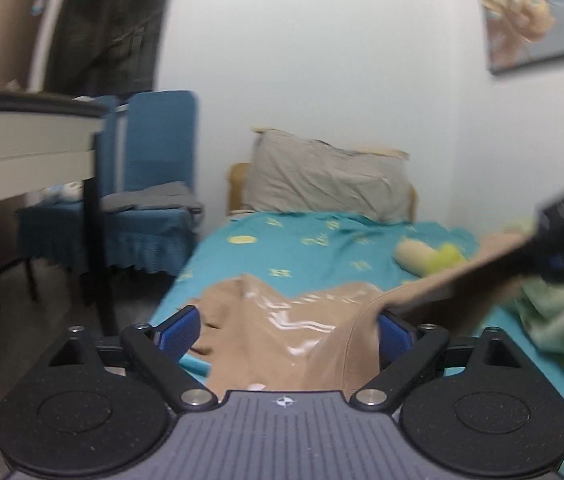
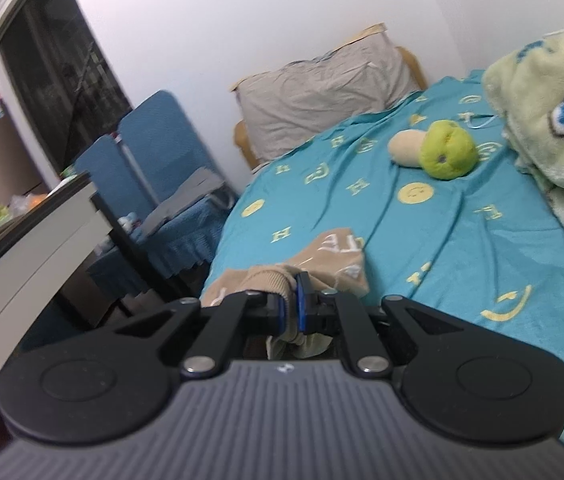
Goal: Fold clothes
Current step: 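Grasp the shirt edge with the right gripper and lift it, then raise the shirt high with both grippers to shake it open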
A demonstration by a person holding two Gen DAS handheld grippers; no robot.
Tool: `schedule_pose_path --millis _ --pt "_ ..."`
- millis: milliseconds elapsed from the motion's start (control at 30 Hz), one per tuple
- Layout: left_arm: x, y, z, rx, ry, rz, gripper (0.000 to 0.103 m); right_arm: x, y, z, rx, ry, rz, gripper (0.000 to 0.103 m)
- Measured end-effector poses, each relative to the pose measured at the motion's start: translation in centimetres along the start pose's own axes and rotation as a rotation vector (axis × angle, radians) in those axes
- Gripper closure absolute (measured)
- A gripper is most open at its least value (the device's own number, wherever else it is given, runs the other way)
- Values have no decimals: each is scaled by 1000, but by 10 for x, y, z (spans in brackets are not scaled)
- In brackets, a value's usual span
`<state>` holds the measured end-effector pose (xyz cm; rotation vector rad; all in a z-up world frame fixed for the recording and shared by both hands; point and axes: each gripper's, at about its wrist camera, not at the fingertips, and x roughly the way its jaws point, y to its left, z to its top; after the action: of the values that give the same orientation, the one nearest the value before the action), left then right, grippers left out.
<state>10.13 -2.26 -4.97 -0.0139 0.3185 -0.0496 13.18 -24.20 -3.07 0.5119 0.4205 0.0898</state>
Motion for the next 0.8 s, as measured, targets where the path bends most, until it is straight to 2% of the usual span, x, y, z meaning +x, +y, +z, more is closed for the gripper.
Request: schedule_pose_path --millis 67,200,300,433,533,600,700,800 --pt "3 -2 0 55 20 80 7 -4 0 0 6 -34 -2 94" --pt "3 -15 -9 201 78 120 7 -11 5 -1 -7 -99 3 94" --pt "6 -31 -19 313 128 121 7 -16 10 -2 -27 -148 -12 94" --pt "13 -40 -30 369 212 85 7 -21 7 2 -15 -195 -36 94" --pt "22 -35 -35 356 302 88 7 -23 0 5 3 -220 -69 94" --pt "23 -25 -32 311 301 126 7 -25 -4 6 16 -238 -90 94" --pt "15 -3 -19 169 226 198 7 -26 -8 7 27 -253 -114 94" --pt "7 20 -3 45 137 310 4 -15 -10 4 13 -201 -155 93"
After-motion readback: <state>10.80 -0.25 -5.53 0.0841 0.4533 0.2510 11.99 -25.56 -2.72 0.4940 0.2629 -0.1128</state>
